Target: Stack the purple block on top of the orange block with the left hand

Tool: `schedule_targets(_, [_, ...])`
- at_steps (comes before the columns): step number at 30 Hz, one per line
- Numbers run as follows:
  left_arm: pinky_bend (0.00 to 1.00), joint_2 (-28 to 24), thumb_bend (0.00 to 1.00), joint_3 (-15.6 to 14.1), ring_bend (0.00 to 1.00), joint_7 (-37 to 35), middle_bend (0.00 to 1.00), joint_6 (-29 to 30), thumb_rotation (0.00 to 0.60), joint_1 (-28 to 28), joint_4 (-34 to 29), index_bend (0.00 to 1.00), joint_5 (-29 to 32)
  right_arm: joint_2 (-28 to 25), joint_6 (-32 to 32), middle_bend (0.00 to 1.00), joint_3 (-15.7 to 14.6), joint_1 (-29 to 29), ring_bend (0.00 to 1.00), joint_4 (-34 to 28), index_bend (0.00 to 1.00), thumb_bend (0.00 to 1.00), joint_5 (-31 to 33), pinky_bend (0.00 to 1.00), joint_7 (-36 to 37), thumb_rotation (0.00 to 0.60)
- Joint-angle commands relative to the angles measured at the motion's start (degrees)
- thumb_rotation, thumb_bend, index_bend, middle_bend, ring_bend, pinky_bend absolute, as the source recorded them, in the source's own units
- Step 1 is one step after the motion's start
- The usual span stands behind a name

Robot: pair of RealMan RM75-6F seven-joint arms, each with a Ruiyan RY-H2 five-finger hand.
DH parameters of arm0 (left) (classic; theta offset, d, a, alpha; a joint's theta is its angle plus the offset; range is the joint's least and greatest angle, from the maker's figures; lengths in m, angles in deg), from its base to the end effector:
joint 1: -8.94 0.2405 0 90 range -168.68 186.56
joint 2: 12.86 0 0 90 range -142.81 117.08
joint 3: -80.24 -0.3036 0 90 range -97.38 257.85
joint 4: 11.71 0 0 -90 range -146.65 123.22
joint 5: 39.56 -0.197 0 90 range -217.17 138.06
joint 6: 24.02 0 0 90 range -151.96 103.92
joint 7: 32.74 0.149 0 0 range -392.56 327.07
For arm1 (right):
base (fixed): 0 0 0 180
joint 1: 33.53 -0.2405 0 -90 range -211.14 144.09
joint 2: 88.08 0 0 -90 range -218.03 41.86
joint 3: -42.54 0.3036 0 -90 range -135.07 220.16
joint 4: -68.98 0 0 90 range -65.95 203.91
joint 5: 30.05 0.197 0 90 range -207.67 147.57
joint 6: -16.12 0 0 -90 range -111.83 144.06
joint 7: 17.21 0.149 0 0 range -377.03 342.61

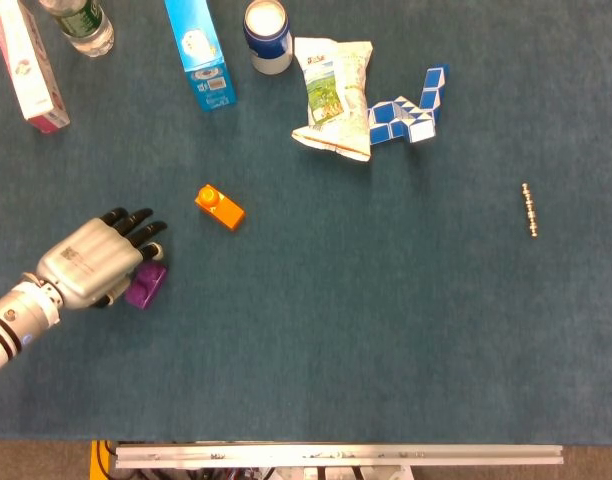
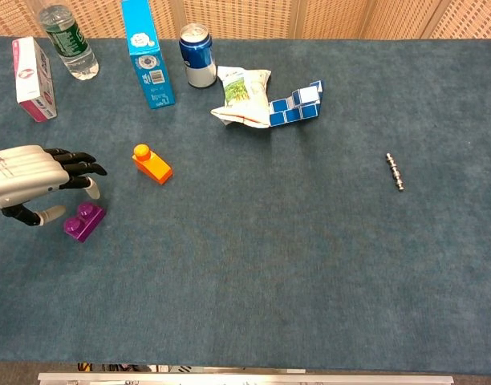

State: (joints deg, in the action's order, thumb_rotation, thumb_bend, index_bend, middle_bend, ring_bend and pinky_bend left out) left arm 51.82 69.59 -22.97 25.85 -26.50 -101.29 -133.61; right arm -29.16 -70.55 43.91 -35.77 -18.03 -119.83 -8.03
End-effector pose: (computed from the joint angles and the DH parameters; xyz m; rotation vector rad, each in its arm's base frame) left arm -0.2936 0.2795 0.0885 -2.3304 -0.6635 -0.4406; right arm -0.3675 -0.1681 0.2303 1.4147 -0.8875 0.8867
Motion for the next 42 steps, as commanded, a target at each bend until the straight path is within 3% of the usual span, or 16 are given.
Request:
schedule_targets(1, [0.14, -0.9, 0.52, 0.4, 0.04, 0.1, 0.11, -0.5, 0.600, 0.0, -0.3, 0.25, 1.1, 0.0, -0.1, 0.55, 0.0, 0.0, 0.47, 0.0, 0.49, 0.26, 0.1, 0.50, 0.0, 0.600])
schedule_targets(7, [0.14, -3.0, 0.52, -0.7, 0.04, -3.8, 0.11, 0.0, 0.600, 0.6, -3.7, 0.25, 0.0, 0.1, 0.1, 0.55, 0.0, 0.1, 0.47, 0.2, 0.49, 0.26, 0.2, 0.50, 0.1, 0.600])
schedule_targets(18, [0.10, -2.4, 0.52, -1.2, 0.00, 1.2, 0.06, -0.7, 0.600, 0.6, -5.6, 0.25, -2.2, 0.0, -0.3, 0.55, 0.0, 0.3, 0.47, 0.2, 0.49, 0.26, 0.2, 0.50, 0.1, 0.600])
schedule_targets(32, [0.09, -1.1, 0.52, -0.3, 0.00, 6.7, 0.03, -4.1, 0.600, 0.6, -3.0, 0.25, 1.4, 0.1, -0.4, 0.55, 0.1, 0.4, 0.47, 0.4, 0.49, 0.26, 0.3, 0.51, 0.4, 0.600])
schedule_targets(42, [0.08, -2.8, 0.51, -0.6, 0.00, 3.9, 0.03, -4.2, 0.600, 1.9, 0.0, 0.25, 3.9, 0.1, -0.7, 0.55, 0.1, 0.6, 0.47, 0.6, 0.49, 0.26, 0.2, 0.51, 0.6, 0.600])
